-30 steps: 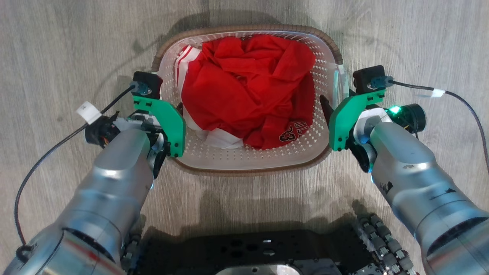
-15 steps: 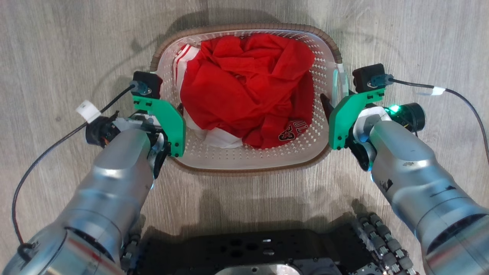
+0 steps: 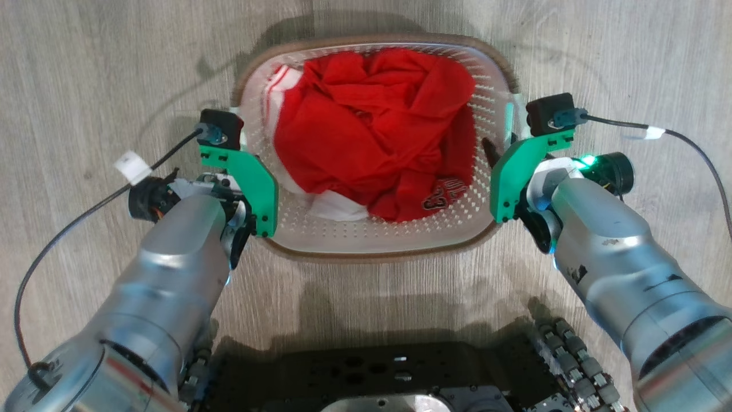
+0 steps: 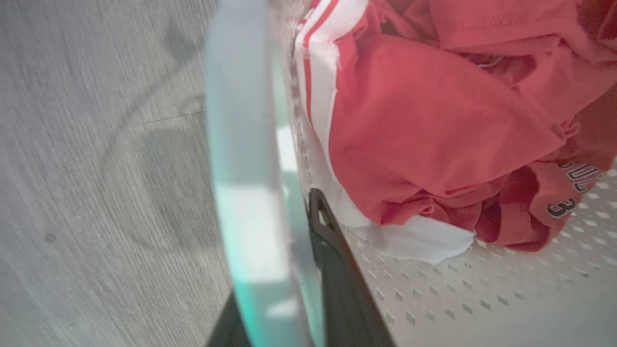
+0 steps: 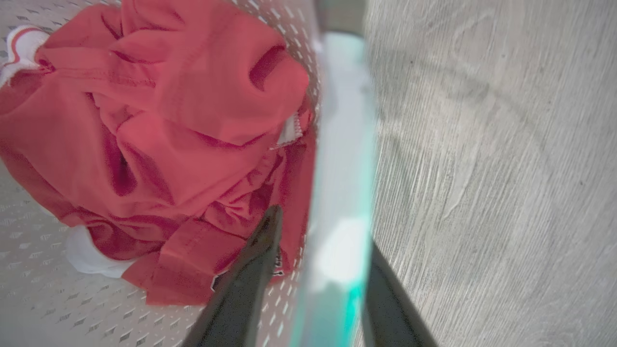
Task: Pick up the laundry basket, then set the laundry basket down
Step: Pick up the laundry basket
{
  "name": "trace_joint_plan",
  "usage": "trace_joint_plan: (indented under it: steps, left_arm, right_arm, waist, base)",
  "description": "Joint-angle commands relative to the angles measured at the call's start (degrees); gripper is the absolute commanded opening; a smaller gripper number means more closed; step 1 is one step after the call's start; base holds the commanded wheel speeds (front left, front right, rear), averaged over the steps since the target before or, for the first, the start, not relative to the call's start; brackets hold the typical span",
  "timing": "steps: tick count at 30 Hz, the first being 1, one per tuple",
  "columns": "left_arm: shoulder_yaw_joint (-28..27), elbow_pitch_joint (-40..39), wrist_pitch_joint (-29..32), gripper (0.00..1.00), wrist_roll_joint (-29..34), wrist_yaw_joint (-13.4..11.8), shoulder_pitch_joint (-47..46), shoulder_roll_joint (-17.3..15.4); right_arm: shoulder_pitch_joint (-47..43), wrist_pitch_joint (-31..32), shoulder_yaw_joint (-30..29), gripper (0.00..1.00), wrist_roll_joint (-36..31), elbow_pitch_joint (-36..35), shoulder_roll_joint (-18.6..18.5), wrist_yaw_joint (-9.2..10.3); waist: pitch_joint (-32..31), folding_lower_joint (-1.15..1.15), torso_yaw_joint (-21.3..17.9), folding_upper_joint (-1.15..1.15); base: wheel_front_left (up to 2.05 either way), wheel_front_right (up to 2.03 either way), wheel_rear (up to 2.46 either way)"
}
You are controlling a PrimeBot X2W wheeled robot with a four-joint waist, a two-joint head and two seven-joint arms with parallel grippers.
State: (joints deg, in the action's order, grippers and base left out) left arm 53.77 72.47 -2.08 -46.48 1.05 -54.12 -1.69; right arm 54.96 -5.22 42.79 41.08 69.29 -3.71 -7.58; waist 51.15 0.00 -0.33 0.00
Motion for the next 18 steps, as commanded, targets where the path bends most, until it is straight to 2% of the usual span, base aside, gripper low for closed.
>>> trace_joint_plan:
  steps: [1,8,18]
  left_arm:
    - [-0.15,-0.38,-0.23,0.00,-0.16,0.08,0.15,-1.19]
    - [0.89,-0.19,-0.63,0.00,-1.43,-0.54,-0.29,-1.19]
    - [3.22,-0.26,0.37,0.00,-2.82,0.57,-0.06,-1.19]
  right_arm:
    - [-2.38,-0.70,0.91,0.00,0.33,-0.29,0.83,0.09]
    - [-1.81,-1.16,2.21,0.00,1.35,0.32,0.83,0.09]
    - [-1.18,-0.61,4.30,0.00,2.69,0.94,0.83,0.09]
  waist:
    - [0.06,0.00,0.02,0.00]
    - [0.29,0.00,0.08,0.00]
    - [-0.91,0.00,0.19,0.00]
  base:
    - [0.00,0.00,0.00]
    - [0.00,0.00,0.00]
    - [0.00,0.00,0.00]
